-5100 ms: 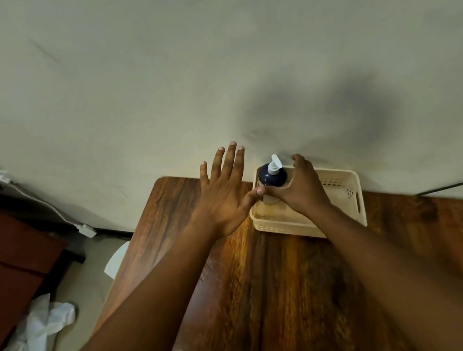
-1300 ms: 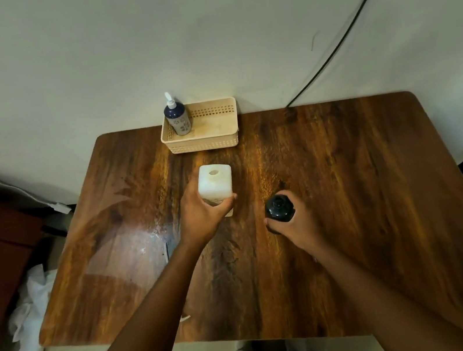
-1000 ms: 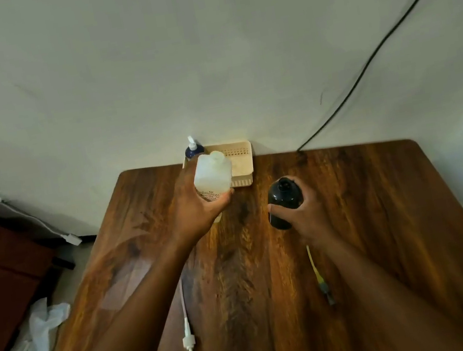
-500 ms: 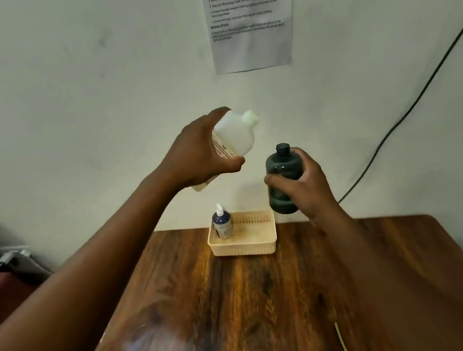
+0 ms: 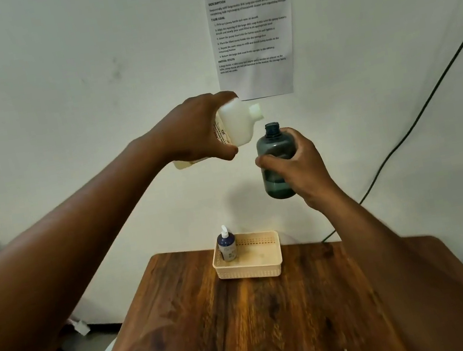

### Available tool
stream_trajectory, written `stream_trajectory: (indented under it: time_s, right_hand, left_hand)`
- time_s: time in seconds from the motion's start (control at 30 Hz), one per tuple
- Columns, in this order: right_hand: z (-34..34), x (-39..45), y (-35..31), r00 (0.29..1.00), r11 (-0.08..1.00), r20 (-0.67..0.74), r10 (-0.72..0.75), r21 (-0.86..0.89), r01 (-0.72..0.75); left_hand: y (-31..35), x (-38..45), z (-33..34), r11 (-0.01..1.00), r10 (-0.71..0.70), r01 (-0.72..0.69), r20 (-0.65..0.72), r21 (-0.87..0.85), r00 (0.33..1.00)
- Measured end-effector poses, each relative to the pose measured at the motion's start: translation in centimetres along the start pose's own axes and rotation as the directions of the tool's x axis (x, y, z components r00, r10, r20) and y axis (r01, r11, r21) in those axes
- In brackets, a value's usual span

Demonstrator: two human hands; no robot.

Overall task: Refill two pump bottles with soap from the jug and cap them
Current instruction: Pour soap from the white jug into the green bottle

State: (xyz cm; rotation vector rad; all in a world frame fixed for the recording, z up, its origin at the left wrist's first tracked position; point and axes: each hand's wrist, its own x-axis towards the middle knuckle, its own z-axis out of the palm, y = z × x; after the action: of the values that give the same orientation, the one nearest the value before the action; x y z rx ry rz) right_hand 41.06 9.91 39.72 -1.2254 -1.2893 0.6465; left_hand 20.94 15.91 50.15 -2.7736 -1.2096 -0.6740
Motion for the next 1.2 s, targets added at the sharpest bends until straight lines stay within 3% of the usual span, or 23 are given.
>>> stream_trajectory:
  time_s: [0.5,0.8,1.2]
  right_hand:
    - [-0.3,0.2,-1.2,0.999,0.999,0.009,-0.035,-0.007,0.035]
    - [-0.4,0.4,-1.4,0.999,0.999,0.012,-0.045,-0.028,0.045]
    - [-0.6,0.6,-1.8,0.998,0.997,0.009,-0.057,-0.045,0.058]
  left_hand:
    - [0.7,0.8,-1.6,0.983,0.072,-0.076,0.033,0.167,0.997]
    - [1.7,2.0,-3.1,0.928,0.119,-0.137,0.074,0.346,0.990]
    - [2.5,3.3,-4.8,0.863,0.167,-0.210,0.132,0.460,0.977]
